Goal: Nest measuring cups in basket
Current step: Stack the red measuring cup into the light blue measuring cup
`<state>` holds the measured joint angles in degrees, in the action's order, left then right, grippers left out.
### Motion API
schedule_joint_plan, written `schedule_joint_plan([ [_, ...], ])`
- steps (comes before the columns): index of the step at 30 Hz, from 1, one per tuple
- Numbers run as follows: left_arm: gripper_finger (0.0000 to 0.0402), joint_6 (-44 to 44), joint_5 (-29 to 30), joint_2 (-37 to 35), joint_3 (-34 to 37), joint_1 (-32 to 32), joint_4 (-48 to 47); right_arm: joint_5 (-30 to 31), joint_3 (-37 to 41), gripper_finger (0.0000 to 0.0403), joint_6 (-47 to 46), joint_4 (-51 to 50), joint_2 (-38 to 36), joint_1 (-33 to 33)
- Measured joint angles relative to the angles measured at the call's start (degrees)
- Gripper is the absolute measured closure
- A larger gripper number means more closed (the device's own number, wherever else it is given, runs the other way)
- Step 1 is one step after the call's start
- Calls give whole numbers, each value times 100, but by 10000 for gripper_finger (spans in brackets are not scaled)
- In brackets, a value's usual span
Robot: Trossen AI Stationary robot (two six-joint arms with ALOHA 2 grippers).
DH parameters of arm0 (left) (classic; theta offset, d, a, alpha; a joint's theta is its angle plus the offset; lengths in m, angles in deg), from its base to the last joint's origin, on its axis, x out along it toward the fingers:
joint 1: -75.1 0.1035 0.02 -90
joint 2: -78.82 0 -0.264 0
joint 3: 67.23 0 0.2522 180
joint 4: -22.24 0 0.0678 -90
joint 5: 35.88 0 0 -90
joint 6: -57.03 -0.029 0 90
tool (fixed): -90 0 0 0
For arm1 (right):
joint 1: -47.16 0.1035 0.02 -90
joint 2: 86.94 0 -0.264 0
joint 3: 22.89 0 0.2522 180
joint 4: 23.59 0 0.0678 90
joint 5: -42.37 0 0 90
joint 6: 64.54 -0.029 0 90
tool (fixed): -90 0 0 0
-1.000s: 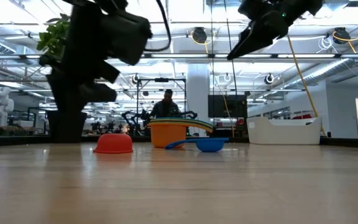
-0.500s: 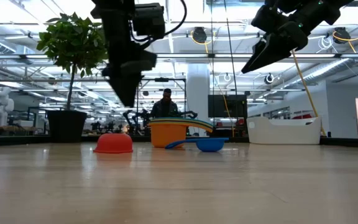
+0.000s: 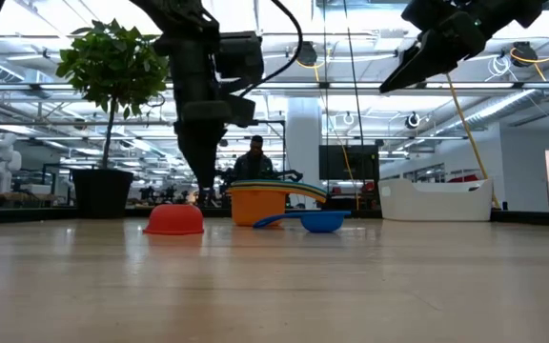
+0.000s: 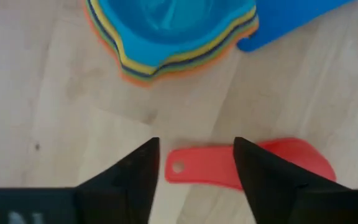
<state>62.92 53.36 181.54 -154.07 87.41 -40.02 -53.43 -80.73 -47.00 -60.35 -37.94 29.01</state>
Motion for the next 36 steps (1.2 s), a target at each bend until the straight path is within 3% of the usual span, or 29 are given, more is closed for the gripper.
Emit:
schedule_joint_plan([
  [5,127,-160,-541,18,9,254,-219,-18,0,122,1,4,-49,0],
  [9,110,-491,-634,206,147,349,-156,-20,0,122,-22,-2,-49,0],
  [25,188,-1048,-850,385,236,650,-137,-22,0,122,-29,-1,-47,0],
  [36,195,-1080,-1221,383,780,927,149,-22,0,122,-31,-2,-47,0],
])
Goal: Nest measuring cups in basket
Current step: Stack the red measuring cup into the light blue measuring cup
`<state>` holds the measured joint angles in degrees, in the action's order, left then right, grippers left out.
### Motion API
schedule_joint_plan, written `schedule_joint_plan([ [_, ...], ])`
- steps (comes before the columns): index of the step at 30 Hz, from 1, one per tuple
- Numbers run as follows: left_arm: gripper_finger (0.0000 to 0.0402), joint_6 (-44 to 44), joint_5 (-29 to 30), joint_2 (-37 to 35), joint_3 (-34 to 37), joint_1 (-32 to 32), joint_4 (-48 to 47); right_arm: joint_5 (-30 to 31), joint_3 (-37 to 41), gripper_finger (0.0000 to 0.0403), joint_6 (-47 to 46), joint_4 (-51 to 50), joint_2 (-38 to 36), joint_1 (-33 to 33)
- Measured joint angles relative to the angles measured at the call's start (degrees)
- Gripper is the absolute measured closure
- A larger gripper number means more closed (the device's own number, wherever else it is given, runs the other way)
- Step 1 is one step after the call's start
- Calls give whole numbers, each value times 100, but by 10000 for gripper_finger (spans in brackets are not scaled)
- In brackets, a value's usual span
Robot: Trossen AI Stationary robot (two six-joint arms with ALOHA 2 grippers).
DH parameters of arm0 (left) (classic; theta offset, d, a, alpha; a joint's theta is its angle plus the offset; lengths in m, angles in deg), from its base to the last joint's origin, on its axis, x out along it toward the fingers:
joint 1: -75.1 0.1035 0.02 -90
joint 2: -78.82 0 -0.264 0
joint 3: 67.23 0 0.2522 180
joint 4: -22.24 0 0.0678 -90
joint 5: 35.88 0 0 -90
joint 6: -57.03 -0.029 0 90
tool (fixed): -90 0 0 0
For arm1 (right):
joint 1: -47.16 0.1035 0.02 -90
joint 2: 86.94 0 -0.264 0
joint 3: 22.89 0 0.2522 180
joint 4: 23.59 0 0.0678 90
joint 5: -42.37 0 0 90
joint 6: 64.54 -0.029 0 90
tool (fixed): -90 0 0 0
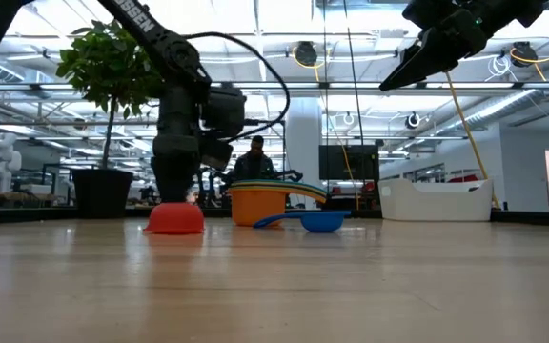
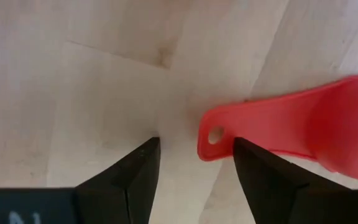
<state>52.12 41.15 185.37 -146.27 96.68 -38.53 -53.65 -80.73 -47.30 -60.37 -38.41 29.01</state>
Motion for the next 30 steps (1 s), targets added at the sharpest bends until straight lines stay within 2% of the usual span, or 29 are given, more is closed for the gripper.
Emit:
schedule_joint_plan([
  [6,195,-22,-84,-48,306,19,428,-1,0,122,9,0,2,-2],
  [20,203,-295,-348,-24,326,24,538,0,0,122,2,0,2,-2],
  [25,255,-295,-382,-12,326,24,629,-1,0,122,7,1,2,-2],
  [30,339,-295,-536,-5,324,21,789,-2,-2,122,7,1,2,-2],
])
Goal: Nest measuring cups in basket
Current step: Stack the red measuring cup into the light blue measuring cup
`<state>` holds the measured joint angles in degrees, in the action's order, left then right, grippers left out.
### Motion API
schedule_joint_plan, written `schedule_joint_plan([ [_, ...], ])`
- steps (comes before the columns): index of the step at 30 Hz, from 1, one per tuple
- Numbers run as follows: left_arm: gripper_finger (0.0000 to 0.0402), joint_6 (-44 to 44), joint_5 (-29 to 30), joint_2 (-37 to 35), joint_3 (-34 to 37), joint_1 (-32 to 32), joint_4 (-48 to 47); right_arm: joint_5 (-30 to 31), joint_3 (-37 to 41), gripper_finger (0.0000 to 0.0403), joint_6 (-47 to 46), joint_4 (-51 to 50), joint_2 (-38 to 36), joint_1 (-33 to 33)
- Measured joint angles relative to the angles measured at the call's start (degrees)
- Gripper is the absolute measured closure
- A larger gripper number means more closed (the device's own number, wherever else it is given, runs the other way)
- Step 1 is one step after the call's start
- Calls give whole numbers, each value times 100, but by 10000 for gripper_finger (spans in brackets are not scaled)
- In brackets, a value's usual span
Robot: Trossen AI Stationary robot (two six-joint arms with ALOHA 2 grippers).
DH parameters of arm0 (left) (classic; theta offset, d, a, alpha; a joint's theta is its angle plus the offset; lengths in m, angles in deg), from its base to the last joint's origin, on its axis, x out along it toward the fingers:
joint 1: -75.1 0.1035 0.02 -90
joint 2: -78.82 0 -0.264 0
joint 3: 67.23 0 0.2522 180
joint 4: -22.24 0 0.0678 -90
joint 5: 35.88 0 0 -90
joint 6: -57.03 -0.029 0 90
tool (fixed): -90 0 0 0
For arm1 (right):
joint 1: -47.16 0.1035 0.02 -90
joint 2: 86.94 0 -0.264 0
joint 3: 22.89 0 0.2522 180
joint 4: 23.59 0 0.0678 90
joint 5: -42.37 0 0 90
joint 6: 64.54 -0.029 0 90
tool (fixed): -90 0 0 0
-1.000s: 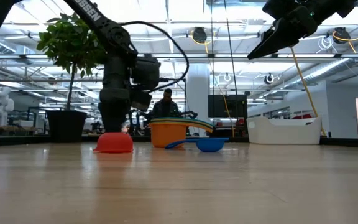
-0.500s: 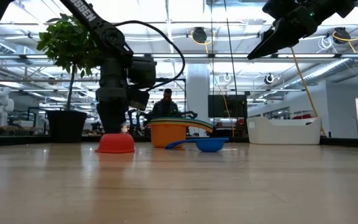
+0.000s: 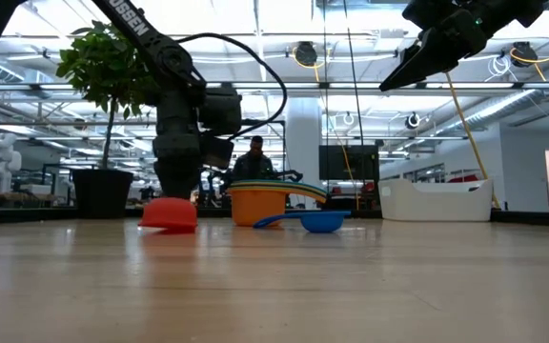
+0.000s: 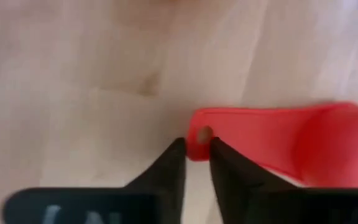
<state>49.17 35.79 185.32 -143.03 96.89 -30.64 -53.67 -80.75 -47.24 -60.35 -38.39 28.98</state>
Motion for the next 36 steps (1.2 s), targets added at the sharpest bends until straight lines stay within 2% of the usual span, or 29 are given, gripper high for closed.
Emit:
schedule_joint_plan([
  [3,385,-2,-353,22,-4,-44,199,0,1,122,2,0,0,0],
  [7,389,-152,-549,28,9,-91,442,0,0,122,4,0,0,2],
  [15,400,-254,-388,-54,7,-274,203,2,0,122,30,0,0,1],
  [20,401,-117,-377,-440,7,-431,167,1,0,122,30,46,0,2],
  [29,400,128,143,-1102,0,-839,194,1,0,122,-7,114,0,0],
  [32,386,547,288,-1147,0,-919,240,2,0,122,-11,130,0,1],
  [36,347,1301,356,-1135,0,-1045,357,2,158,122,-11,392,-4,1],
])
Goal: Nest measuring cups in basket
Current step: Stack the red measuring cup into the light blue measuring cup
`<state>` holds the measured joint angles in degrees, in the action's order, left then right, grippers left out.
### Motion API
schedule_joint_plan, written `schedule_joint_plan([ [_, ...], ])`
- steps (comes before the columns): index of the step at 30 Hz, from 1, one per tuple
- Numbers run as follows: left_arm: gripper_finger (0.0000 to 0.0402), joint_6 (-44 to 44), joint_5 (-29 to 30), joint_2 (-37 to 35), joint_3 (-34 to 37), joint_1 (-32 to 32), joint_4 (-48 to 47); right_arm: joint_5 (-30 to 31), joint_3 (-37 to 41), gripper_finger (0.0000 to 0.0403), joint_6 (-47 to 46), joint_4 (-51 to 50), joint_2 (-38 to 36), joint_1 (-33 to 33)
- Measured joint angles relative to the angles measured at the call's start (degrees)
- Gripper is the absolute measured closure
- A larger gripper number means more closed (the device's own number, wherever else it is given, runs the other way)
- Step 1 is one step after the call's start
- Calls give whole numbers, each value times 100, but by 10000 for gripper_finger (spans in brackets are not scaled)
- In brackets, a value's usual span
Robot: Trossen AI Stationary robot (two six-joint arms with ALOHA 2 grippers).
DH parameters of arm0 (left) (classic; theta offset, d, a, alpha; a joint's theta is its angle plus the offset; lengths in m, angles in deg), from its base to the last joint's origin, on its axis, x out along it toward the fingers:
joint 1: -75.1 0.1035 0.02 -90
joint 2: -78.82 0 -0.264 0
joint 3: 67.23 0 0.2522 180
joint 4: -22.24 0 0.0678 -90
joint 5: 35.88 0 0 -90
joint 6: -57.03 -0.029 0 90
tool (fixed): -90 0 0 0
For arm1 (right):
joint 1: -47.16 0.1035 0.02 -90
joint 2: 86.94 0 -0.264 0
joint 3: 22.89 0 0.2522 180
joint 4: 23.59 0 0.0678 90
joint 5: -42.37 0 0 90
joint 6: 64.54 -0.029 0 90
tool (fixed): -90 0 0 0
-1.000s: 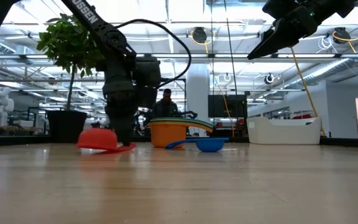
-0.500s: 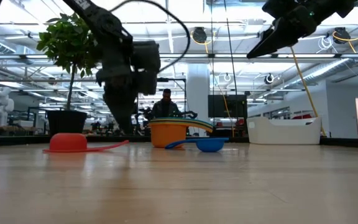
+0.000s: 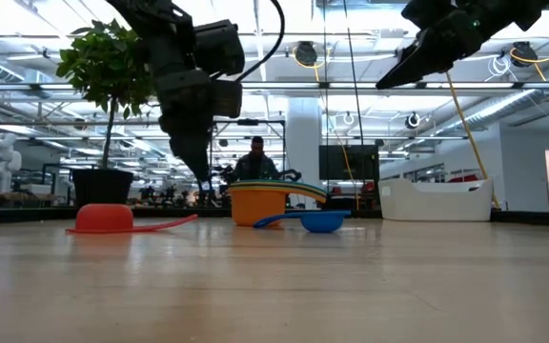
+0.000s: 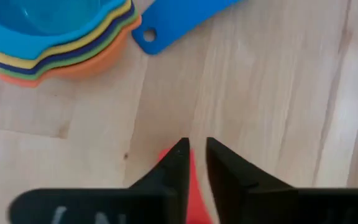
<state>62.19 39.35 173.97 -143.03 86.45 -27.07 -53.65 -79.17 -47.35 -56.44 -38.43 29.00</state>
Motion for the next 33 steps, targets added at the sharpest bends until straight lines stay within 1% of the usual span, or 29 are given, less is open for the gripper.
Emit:
schedule_joint_plan([
  [3,307,568,355,27,-2,-200,73,0,204,122,0,305,7,-1],
  [6,271,1196,1008,25,-2,-519,72,0,405,122,24,676,4,0],
  [9,249,1809,1725,26,-2,-932,75,0,502,122,33,882,7,-1],
  [12,242,2275,2472,25,-2,-1399,91,0,502,122,6,958,0,1],
  [15,241,2519,3287,25,-4,-1898,226,0,502,122,-96,1088,4,0],
  [17,241,2484,3874,94,-7,-2255,360,0,502,122,-144,1130,0,0],
  [20,241,2145,4502,311,-7,-2752,562,0,502,122,-151,1112,4,1],
  [23,240,1876,4827,665,-11,-3122,750,0,502,122,-153,1116,2,1],
  [27,233,2053,5111,1147,-9,-3315,756,0,502,122,-146,1126,4,0],
  [30,207,2244,5222,1453,-15,-3321,728,0,502,122,-134,1187,4,-1],
  [33,172,2482,5514,1614,-50,-3252,572,0,502,122,-111,1245,4,-1],
])
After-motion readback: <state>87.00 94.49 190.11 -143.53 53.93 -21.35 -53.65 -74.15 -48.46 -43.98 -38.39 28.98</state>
